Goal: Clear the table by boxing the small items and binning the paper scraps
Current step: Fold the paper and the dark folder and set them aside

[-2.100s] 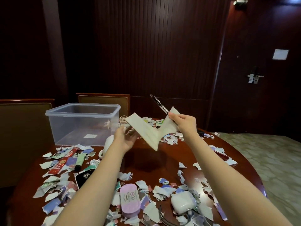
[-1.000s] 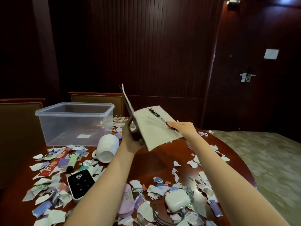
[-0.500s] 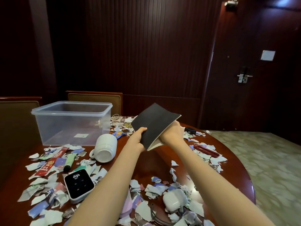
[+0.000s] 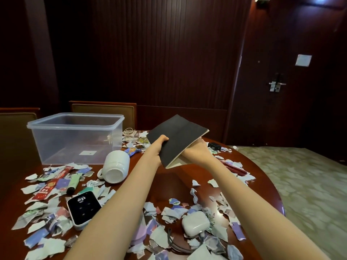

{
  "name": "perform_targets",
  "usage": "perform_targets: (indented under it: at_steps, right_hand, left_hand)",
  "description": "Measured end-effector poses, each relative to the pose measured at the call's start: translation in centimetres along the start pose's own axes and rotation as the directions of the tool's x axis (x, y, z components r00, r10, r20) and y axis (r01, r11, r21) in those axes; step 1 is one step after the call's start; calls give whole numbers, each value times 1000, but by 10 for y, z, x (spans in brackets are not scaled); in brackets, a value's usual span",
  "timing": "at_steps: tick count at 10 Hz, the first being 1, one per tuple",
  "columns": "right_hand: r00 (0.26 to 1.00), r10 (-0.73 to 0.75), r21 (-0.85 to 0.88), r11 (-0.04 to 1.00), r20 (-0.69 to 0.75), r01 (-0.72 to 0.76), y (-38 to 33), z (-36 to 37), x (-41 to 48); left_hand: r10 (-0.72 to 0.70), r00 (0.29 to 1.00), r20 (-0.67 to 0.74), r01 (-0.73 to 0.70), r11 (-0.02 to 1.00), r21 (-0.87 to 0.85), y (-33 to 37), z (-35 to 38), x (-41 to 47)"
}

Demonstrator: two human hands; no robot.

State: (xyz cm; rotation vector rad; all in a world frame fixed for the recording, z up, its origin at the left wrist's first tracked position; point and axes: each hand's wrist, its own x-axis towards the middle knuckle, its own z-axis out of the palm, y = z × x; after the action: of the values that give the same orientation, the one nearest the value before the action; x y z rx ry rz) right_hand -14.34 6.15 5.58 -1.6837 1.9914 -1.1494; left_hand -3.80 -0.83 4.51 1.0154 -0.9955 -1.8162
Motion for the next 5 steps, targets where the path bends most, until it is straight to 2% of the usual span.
perform_targets:
  at_steps: [1, 2, 3, 4, 5]
  right_hand:
    - [995, -85, 135, 988, 46, 78, 8, -6, 3]
    - [985, 164, 344, 928, -43, -140, 17, -20, 4]
    - [915, 388, 724, 599, 112, -343, 39, -36, 11]
    - [891, 315, 750, 486, 328, -448, 57, -53, 6]
    - [891, 337, 657, 604, 303, -452, 63, -61, 5]
  left_hand:
    - [4, 1000, 29, -4, 1000, 3, -1, -2, 15]
    - [-4, 1000, 22, 4, 1000, -3, -2, -1, 18]
    - [17, 1000, 21, -17, 1000, -3, -5, 4, 23]
    - [54, 998, 8, -54, 999, -2, -9, 14, 27]
    - [43, 999, 12, -43, 999, -13, -14, 28, 29]
